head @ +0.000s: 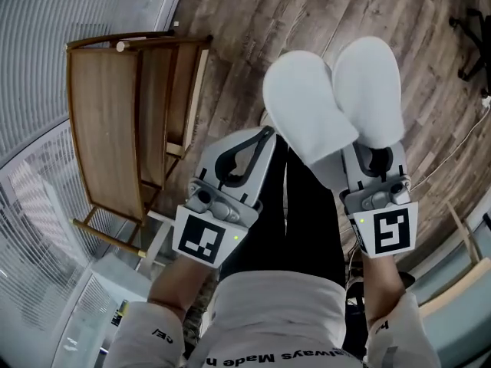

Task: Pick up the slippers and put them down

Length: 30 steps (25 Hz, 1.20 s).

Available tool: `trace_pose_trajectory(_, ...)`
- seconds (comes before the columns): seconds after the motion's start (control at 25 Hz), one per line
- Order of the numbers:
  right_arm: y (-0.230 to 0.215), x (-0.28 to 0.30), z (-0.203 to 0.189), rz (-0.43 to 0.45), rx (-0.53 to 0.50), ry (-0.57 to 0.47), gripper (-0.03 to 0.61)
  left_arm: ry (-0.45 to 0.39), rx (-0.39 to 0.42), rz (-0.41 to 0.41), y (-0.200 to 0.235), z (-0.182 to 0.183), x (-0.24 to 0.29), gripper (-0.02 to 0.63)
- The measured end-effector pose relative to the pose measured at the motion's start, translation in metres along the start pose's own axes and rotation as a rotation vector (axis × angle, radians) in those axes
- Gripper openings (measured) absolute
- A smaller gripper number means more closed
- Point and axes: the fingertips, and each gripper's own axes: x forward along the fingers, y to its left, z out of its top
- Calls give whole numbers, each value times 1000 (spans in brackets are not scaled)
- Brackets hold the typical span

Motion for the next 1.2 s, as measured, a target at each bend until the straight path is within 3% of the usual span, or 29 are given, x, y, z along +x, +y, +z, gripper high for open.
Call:
trace_pose_trajectory(0.48,-18,57,-99,-5,-19,16,61,22,20,-15,23,-95,38,12)
trace_pose_trajectory(0.88,-24,100,-216,12,-7,56,58,51,-19,-17,44,-213,55,12)
trace_pose_trajectory(1.2,-38,158,-314,39,-61,70,58,87,73,-48,81,-312,91,12)
